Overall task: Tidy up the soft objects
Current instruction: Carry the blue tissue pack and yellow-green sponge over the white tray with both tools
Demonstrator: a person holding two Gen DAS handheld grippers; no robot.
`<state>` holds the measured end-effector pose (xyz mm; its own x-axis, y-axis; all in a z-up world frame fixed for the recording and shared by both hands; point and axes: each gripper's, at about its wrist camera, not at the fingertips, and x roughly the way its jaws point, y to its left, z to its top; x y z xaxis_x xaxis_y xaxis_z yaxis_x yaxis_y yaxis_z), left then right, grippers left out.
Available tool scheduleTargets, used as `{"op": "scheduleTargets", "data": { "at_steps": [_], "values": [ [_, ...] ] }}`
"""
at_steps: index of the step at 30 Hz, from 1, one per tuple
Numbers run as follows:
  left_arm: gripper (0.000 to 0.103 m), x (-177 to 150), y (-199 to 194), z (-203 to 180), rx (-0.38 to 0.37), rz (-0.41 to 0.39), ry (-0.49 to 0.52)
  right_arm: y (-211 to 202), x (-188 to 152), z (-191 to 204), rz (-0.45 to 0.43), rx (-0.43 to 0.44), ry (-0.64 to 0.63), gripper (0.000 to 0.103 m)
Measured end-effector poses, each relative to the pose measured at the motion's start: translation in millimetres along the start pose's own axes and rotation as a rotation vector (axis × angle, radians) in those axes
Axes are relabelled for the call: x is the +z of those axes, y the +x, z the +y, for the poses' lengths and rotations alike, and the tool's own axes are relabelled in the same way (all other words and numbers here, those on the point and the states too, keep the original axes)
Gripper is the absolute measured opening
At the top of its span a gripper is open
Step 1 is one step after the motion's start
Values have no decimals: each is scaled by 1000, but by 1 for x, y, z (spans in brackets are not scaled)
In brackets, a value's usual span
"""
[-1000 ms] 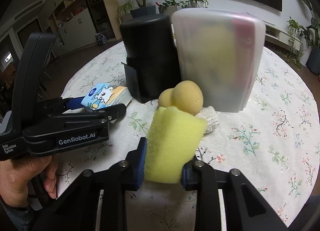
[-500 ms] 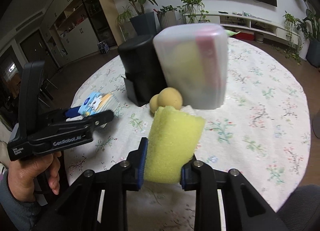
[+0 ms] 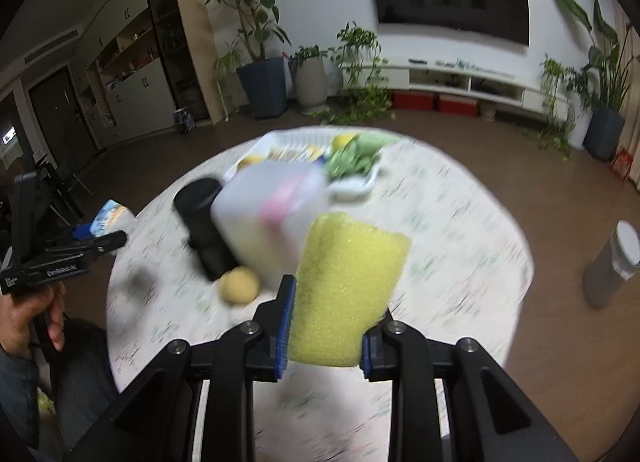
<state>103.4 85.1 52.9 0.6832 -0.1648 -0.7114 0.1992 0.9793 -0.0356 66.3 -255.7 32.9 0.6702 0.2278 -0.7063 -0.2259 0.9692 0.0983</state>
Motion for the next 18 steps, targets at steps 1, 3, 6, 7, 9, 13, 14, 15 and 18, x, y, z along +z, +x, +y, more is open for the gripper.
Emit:
{"op": "scheduleTargets", "data": {
  "at_steps": [1, 3, 6, 7, 9, 13, 14, 15, 18],
  "values": [
    [73, 9, 0, 3, 4, -11, 7, -1, 14, -7, -7, -8, -14, 28],
    [73, 32, 1, 10, 18, -29, 29, 0, 33, -13, -19, -19, -36, 28],
    [73, 73, 14, 17, 29, -36, 70, 7, 70, -21, -29, -27, -80, 28],
    [73, 86, 22, 18, 31, -29, 83, 12, 82, -23, -25, -25, -93, 28],
    [73, 107, 35, 20, 36, -19, 101, 28, 107, -28, -13, -9, -105, 29],
    [73, 146, 69, 13, 13, 5, 158, 68, 154, -32, 37, 53, -126, 29],
    [73, 154, 79, 12, 15, 8, 172, 79, 165, -31, 51, 56, -142, 29],
    [73, 165, 93, 12, 12, 16, 179, 91, 178, -29, 67, 60, -158, 29],
    [73, 185, 129, 9, 10, 42, 191, 128, 202, -21, 136, 96, -202, 29]
  ]
}}
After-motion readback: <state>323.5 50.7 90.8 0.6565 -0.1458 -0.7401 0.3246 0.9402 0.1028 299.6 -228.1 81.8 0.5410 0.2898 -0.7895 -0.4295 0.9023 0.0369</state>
